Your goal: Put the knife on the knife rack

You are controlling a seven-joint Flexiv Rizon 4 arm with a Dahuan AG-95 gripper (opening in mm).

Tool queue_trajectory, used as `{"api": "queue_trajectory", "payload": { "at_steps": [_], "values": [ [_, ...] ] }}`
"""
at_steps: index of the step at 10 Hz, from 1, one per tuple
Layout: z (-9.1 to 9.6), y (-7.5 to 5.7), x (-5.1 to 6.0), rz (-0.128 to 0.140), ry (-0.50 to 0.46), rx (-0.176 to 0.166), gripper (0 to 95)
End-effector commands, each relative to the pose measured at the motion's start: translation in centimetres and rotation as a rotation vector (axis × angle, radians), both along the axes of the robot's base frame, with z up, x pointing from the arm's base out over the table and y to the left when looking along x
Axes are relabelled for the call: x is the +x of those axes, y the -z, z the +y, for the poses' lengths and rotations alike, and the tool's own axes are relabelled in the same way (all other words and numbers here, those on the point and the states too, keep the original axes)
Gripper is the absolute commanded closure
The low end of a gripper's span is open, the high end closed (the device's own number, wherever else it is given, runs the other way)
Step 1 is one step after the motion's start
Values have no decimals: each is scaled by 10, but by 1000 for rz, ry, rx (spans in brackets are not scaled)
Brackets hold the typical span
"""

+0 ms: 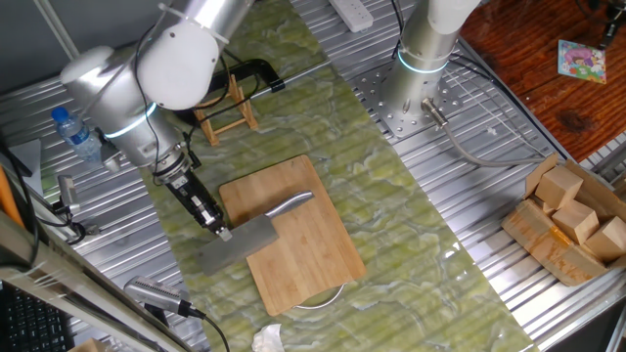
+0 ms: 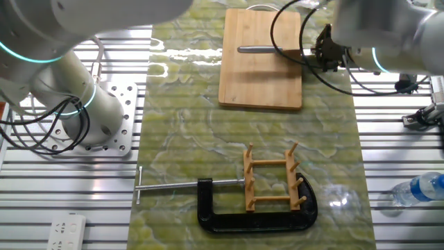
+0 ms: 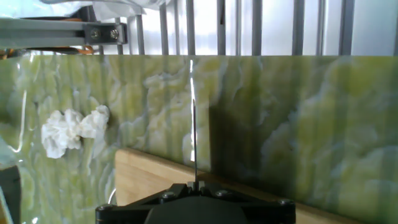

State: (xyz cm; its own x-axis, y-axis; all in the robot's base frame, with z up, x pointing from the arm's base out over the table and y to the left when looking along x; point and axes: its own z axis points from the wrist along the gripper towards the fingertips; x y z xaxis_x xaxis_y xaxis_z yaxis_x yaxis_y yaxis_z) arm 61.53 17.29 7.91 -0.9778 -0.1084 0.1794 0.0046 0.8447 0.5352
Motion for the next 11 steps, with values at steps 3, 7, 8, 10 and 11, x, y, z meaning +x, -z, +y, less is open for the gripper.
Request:
{"api": "queue_trajectory", "payload": {
  "at_steps": [3,7,8,10,11],
  "values": [
    [0,-8,-3,-14,4,-82,950],
    [3,-11,-3,-31,26,-105,950],
    [3,-12,-4,-22,22,-111,950],
    [4,-17,-5,3,4,-128,950],
    [4,-19,-6,4,-20,-154,950]
  ]
}}
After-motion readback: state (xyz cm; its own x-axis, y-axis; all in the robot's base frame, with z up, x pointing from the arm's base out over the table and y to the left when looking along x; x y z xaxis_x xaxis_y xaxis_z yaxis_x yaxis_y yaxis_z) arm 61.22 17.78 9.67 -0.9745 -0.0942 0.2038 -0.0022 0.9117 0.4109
